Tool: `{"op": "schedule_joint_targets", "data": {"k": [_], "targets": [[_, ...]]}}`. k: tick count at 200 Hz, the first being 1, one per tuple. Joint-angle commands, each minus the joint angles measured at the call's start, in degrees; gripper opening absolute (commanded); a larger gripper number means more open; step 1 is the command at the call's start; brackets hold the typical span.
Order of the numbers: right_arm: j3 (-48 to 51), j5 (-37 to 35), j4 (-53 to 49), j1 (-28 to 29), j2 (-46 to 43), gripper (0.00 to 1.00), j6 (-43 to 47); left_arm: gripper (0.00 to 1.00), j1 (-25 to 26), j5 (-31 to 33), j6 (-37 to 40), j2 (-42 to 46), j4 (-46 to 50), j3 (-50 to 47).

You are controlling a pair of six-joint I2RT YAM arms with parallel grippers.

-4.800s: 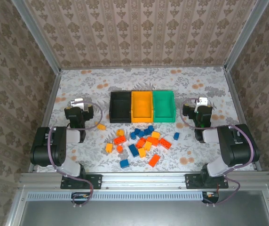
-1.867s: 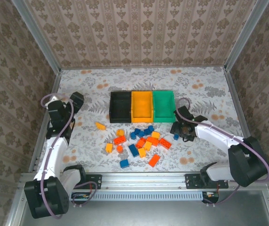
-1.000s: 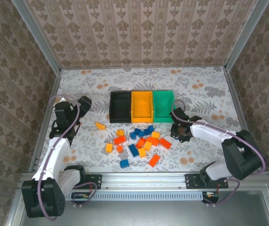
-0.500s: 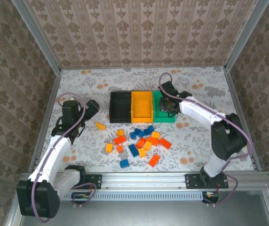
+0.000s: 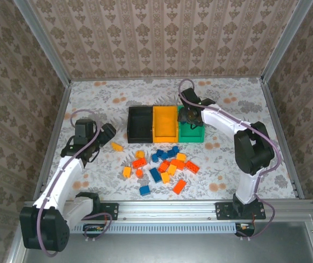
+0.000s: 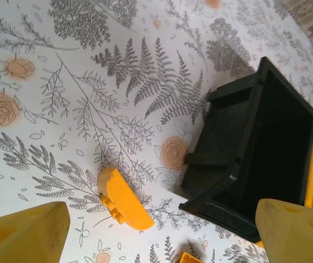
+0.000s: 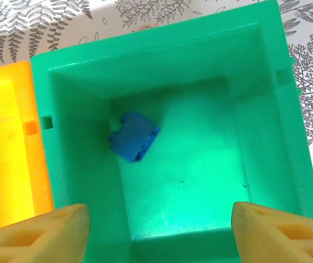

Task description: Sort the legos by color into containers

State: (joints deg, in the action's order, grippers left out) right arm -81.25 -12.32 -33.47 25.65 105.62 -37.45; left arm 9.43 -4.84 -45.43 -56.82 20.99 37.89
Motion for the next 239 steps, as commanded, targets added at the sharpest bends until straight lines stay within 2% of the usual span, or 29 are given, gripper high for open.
{"op": "schedule_joint_targets", "data": {"k": [1, 31, 78, 99, 127, 171, 195, 216, 239], "targets": [[2.13, 0.19, -0.66, 0.28, -5.79, 0.7, -0.64, 0.87, 1.0, 0.97, -1.34, -2.69, 1.06, -1.18], [8.22, 0.38, 1.73, 0.45, -11.29, 0.7, -2.47, 0.79, 2.58, 0.67, -8.34, -10.29, -1.73, -2.02], [13.77, 0.18, 2.54, 0.41, -16.64, 0.71, -3.15, 0.77, 5.45, 4.91, -17.58, -21.96, -3.29, 1.08], [15.53, -0.16, 2.49, 0.15, -18.46, 0.7, -2.89, 0.73, 6.21, 7.3, -19.45, -24.46, -3.19, 1.51], [17.75, 0.18, 2.47, -0.42, -20.72, 0.71, -2.8, 0.64, 6.21, 7.13, -20.31, -26.85, -5.46, 0.9], [19.81, 0.63, 4.78, -1.3, -22.56, 0.71, -2.81, 0.37, 6.61, 6.82, -19.88, -28.51, -6.93, 1.0], [20.51, 0.76, 4.99, -1.71, -23.24, 0.71, -2.71, 0.27, 6.89, 6.79, -19.15, -27.51, -6.55, 1.21], [21.11, 0.81, 5.04, -1.9, -23.88, 0.71, -2.8, 0.18, 7.4, 6.82, -17.79, -25.27, -4.26, 2.07], [21.72, 0.98, 4.91, -2.11, -24.78, 0.71, -2.89, 0.18, 8.85, 7.89, -14.29, -19.18, -1.53, 3.58]]}}
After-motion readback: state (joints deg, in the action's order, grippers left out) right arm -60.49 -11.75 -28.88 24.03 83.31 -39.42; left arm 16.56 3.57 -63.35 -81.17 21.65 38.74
